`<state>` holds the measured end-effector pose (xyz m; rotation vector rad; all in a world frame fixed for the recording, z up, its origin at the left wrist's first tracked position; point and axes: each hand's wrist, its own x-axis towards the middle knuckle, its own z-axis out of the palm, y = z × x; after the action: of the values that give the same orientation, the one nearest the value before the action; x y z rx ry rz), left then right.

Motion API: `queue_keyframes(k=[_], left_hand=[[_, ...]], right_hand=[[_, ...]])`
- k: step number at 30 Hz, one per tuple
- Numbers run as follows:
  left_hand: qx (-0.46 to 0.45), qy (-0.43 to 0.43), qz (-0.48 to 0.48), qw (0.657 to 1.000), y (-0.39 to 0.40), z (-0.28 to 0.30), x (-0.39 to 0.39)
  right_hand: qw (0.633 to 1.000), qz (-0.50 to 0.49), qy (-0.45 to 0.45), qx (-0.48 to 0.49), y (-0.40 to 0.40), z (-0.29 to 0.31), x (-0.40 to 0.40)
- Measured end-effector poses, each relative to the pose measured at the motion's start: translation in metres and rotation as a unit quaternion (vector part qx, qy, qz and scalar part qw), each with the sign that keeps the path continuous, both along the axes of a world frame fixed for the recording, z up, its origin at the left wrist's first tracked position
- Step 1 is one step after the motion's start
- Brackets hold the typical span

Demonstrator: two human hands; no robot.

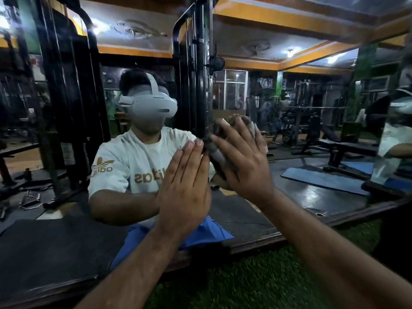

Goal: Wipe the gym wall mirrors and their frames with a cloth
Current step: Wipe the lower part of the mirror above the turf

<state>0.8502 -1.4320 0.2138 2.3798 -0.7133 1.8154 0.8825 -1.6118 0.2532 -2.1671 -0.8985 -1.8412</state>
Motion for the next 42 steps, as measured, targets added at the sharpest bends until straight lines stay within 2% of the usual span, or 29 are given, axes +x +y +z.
queue_keyframes(k=[1, 2, 4, 5, 6, 9, 10, 15, 19, 21, 24, 28, 31, 33, 36, 37, 39, 41, 42], left_hand=[[-0.002, -0.009, 0.005, 1.000, 0.002, -0.002, 0.000], [-0.004, -0.015, 0.006, 1.000, 0.002, -0.004, 0.001], [-0.001, -0.023, 0.001, 1.000, 0.001, -0.002, 0.002], [0.001, -0.027, -0.002, 1.000, -0.001, 0.002, 0.004], [-0.002, -0.031, -0.005, 1.000, -0.002, 0.006, 0.005], [-0.018, -0.029, 0.007, 0.999, -0.002, 0.015, 0.003], [-0.011, -0.026, 0.014, 0.999, 0.000, 0.014, 0.001], [0.026, -0.006, 0.034, 0.999, 0.019, 0.006, -0.006], [0.061, 0.002, 0.073, 0.995, 0.036, -0.012, -0.005], [0.078, -0.008, 0.078, 0.994, 0.043, -0.021, 0.000], [0.050, -0.009, 0.069, 0.996, 0.044, -0.027, 0.003], [0.043, -0.002, 0.060, 0.997, 0.041, -0.027, 0.000], [0.055, -0.003, 0.052, 0.997, 0.045, -0.025, 0.001], [0.040, -0.005, 0.042, 0.998, 0.048, -0.033, 0.000], [0.002, -0.001, 0.061, 0.998, 0.052, -0.067, -0.010], [0.000, 0.002, 0.057, 0.998, 0.054, -0.079, -0.013], [0.002, 0.028, 0.055, 0.998, 0.059, -0.092, -0.018], [0.012, 0.038, 0.066, 0.997, 0.062, -0.097, -0.020], [0.019, 0.039, 0.073, 0.996, 0.062, -0.099, -0.020]], right_hand=[[1.000, -0.011, 0.000, 0.005, -0.009, -0.003, 0.002], [0.998, -0.022, 0.011, 0.054, -0.015, -0.001, 0.005], [0.976, -0.029, 0.033, 0.213, -0.008, 0.009, 0.004], [0.964, -0.033, 0.036, 0.261, 0.005, 0.015, 0.003], [0.965, -0.039, 0.033, 0.258, 0.019, 0.017, 0.002], [0.993, -0.026, 0.032, 0.108, 0.035, 0.007, -0.003], [0.994, -0.022, 0.039, 0.096, 0.028, 0.002, -0.005], [0.966, -0.040, 0.101, 0.233, 0.042, -0.030, -0.014], [0.987, -0.043, 0.060, 0.146, 0.050, -0.055, -0.012], [0.988, -0.037, 0.040, 0.147, 0.046, -0.062, -0.008], [0.986, -0.028, 0.034, 0.158, 0.057, -0.067, -0.007], [0.993, -0.015, 0.045, 0.108, 0.055, -0.077, -0.010], [0.995, -0.028, 0.018, 0.090, 0.050, -0.081, -0.005], [0.988, -0.038, 0.005, 0.147, 0.053, -0.083, -0.001], [0.968, -0.030, 0.050, 0.242, 0.072, -0.115, -0.009], [0.973, -0.031, 0.064, 0.220, 0.077, -0.134, -0.014], [0.990, -0.030, 0.086, 0.111, 0.076, -0.173, -0.024], [0.996, -0.025, 0.081, 0.030, 0.056, -0.180, -0.021], [0.996, -0.031, 0.075, 0.033, 0.048, -0.172, -0.018]])
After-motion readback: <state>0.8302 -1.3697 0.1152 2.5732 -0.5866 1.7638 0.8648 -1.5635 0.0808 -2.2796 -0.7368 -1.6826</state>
